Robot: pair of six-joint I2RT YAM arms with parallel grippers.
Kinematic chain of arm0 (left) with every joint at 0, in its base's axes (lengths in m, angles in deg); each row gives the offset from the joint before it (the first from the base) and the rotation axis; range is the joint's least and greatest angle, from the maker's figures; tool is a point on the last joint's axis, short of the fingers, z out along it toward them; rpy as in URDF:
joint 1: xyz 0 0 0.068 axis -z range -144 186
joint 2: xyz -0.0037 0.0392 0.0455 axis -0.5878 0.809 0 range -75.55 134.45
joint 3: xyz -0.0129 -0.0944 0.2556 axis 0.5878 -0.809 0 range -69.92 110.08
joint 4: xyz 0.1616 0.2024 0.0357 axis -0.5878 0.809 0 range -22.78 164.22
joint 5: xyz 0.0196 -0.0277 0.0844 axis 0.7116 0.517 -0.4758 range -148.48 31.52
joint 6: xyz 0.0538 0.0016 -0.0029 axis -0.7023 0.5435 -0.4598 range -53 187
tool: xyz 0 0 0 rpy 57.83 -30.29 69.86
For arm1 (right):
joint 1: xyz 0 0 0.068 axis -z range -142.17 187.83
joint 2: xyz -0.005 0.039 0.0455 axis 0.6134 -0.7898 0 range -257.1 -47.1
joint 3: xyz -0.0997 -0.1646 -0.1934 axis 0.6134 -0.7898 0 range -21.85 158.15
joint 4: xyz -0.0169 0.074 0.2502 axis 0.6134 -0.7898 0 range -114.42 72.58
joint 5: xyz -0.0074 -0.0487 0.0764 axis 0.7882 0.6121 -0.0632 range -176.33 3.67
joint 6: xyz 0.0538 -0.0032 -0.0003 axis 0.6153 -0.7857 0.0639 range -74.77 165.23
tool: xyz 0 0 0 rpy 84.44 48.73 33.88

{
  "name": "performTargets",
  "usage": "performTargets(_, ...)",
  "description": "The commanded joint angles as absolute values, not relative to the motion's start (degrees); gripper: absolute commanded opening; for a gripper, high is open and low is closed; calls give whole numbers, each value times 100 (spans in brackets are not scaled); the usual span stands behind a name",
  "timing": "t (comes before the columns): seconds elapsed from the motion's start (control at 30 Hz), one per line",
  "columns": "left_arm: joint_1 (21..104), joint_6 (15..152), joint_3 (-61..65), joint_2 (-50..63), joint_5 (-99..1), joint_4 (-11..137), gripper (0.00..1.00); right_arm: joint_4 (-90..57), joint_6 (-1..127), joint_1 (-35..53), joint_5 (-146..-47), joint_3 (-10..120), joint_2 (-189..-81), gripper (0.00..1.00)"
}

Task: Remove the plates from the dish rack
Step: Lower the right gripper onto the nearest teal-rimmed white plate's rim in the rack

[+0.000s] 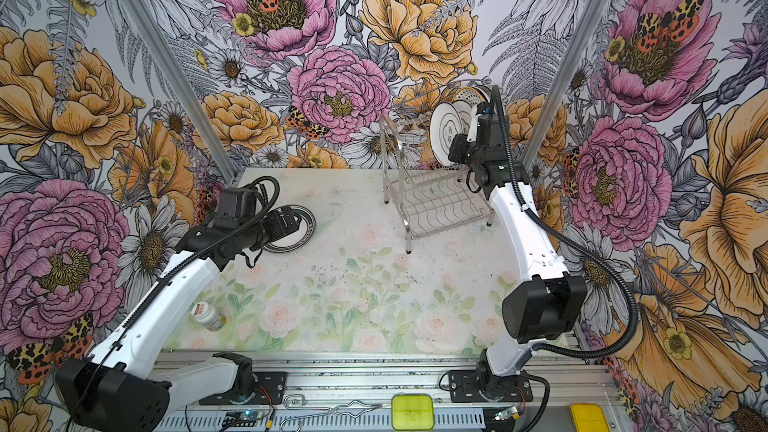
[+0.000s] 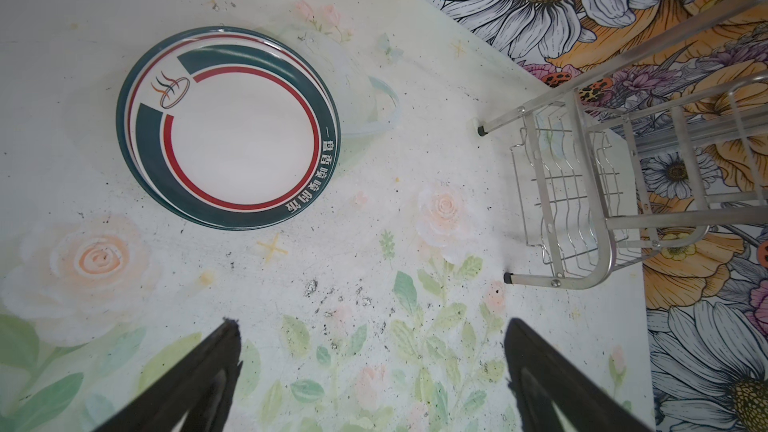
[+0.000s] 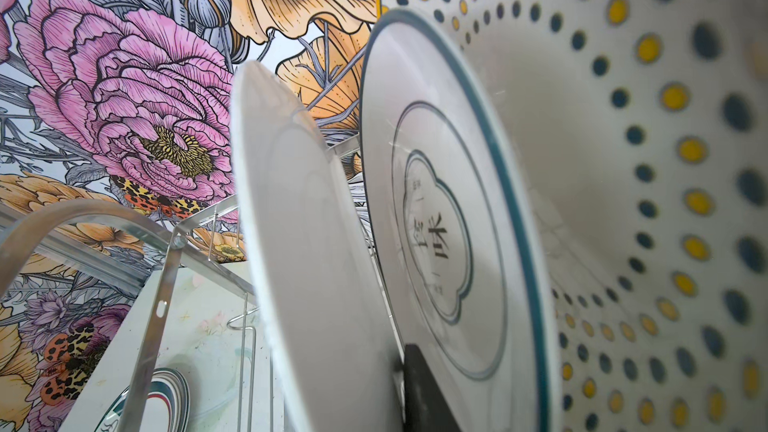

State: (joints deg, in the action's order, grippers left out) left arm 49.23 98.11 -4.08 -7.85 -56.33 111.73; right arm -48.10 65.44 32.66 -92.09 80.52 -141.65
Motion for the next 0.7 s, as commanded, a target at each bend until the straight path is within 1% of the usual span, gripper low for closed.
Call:
performTargets(0.0, 4874, 9809, -523, -814, -5565, 11021, 99, -4810, 6454, 3258, -9153, 7975, -14150, 21)
performTargets(0.13, 4866, 9821, -530, -802, -5549, 10999, 98, -4810, 6439, 3248, -9121, 7950, -14096, 14)
performTargets(0.27, 4862, 9860, -545, -791, -5594, 11002, 99, -4801, 6404, 3254, -9099, 7954, -14052, 11)
performTargets(0.43, 4858, 9870, -553, -704, -5488, 10976, 99, -4792, 6309, 3243, -9047, 8023, -14035, 6)
performTargets(0.67, 4882, 9906, -546, -639, -5477, 10953, 99, -4784, 6085, 3173, -8829, 8335, -14016, 0)
